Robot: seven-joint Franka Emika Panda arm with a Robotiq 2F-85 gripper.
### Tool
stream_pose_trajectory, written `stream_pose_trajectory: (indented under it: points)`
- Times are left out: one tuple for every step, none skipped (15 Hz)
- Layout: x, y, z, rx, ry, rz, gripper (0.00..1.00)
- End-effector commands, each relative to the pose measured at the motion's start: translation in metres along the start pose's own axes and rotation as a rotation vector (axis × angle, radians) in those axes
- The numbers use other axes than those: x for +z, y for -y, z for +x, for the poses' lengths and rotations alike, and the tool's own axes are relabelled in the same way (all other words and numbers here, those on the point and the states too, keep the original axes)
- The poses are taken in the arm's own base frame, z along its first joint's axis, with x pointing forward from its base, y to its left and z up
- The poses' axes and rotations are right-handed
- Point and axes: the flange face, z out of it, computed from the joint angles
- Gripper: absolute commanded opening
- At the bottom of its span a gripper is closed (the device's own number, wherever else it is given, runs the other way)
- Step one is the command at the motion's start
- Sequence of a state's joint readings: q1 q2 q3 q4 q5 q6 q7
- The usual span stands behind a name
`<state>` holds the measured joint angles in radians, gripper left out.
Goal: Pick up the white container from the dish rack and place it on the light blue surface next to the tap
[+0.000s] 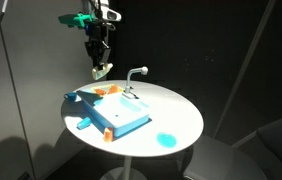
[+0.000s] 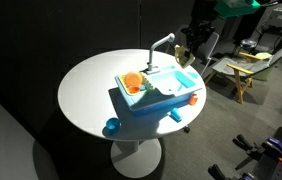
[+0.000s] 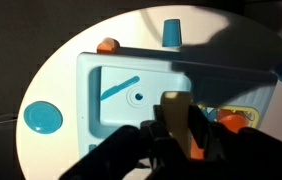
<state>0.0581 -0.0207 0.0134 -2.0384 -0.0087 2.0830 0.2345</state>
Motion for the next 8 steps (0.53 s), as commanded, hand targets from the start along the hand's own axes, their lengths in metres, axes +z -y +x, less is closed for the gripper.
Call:
stream_pose_trajectory:
  points:
    - [-0.008,-0.025,-0.007,0.068,-0.018,0.037,0.08]
    - [-0.009,-0.033,-0.006,0.089,-0.022,0.045,0.08]
    - [-0.010,-0.040,-0.005,0.105,-0.026,0.050,0.08]
    - [-0.011,-0.047,-0.003,0.123,-0.030,0.055,0.08]
    - [-0.011,-0.054,-0.002,0.139,-0.034,0.059,0.08]
    - [-0.011,-0.060,-0.001,0.154,-0.038,0.060,0.08]
    - [-0.011,-0.066,-0.001,0.169,-0.042,0.064,0.08]
    - [-0.010,-0.072,0.000,0.182,-0.045,0.065,0.08]
